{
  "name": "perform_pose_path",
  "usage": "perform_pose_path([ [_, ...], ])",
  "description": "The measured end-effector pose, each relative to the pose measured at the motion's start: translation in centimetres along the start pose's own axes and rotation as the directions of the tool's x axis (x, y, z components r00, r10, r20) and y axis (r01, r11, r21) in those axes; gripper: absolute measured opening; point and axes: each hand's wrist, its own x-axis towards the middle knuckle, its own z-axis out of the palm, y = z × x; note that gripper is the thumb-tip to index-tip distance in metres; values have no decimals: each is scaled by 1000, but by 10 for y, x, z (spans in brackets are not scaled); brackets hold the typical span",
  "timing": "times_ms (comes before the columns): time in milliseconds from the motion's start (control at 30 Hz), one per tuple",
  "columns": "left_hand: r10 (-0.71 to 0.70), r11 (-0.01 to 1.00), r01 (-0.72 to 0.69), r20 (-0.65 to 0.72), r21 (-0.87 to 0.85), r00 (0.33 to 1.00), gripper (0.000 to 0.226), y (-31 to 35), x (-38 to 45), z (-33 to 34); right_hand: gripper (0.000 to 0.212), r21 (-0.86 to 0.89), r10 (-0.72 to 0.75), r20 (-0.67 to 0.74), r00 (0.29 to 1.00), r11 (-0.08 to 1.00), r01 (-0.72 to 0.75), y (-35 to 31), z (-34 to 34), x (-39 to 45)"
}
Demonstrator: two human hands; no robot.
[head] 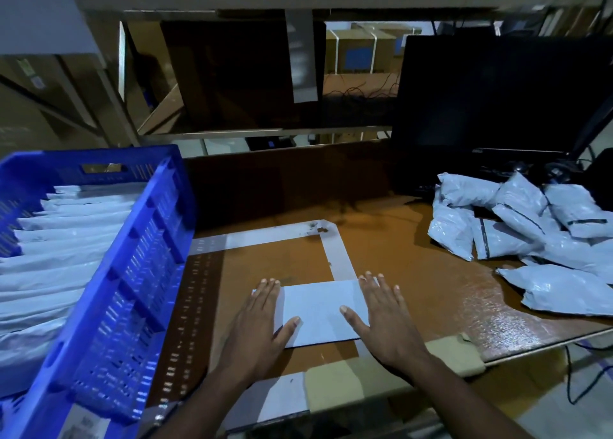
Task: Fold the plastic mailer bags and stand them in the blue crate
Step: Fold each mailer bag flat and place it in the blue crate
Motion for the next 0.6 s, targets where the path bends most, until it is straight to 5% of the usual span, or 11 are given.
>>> perform_pose_path([
  [233,-51,997,48,-58,-63,997,73,-10,-3,-9,84,11,137,-79,987,991,-137,-15,-15,-11],
  [433,-62,988,65,25,-139,998,78,0,-9,-8,77,247,254,-116,960,944,-220,-30,-15,-10],
  [600,-13,984,24,63,-177,998,85,-3,-15,-10,35,713,472,131,872,566,-414,-25,-26,-6],
])
